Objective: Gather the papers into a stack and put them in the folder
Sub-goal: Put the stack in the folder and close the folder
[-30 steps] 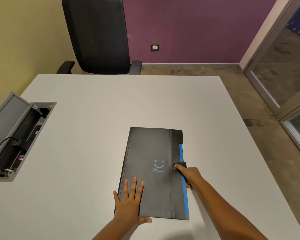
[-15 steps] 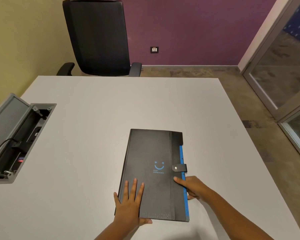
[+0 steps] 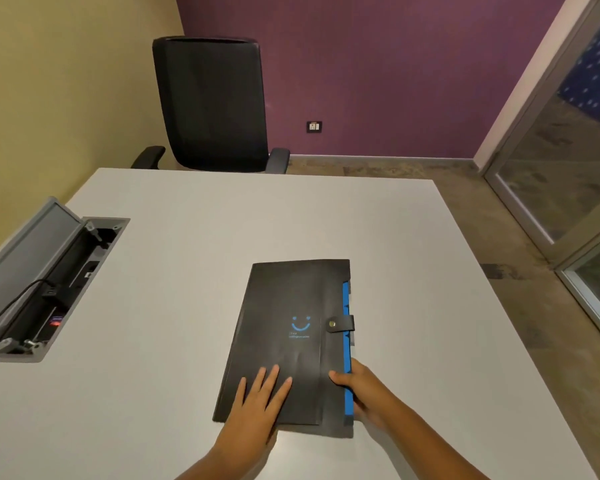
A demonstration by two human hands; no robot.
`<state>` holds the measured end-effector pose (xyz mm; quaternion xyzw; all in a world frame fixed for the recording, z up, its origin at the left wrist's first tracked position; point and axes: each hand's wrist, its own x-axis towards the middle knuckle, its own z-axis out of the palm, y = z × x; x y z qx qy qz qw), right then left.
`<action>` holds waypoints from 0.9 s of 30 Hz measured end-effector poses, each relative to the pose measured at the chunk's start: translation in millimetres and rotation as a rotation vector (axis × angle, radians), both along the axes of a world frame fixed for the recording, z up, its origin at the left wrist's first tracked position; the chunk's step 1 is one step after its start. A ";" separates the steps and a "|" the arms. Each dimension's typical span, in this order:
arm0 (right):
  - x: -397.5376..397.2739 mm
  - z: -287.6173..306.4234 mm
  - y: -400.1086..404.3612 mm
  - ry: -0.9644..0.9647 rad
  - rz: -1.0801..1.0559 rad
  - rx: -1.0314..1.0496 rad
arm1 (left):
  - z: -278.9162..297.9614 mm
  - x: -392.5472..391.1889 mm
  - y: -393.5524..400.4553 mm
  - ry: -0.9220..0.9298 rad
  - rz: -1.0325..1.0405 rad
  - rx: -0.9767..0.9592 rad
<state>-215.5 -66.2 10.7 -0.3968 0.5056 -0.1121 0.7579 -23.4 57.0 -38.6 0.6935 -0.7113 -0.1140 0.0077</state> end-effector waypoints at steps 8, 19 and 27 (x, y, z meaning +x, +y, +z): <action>58.8 32.3 7.1 0.067 0.235 -0.130 | 21.6 34.0 11.8 -0.148 0.007 -0.134; 42.9 25.0 16.8 0.060 0.200 0.122 | 29.0 151.9 39.8 -0.188 0.494 0.152; 8.7 -2.6 8.3 0.115 -0.075 0.102 | 42.8 165.1 35.1 -0.183 0.862 0.334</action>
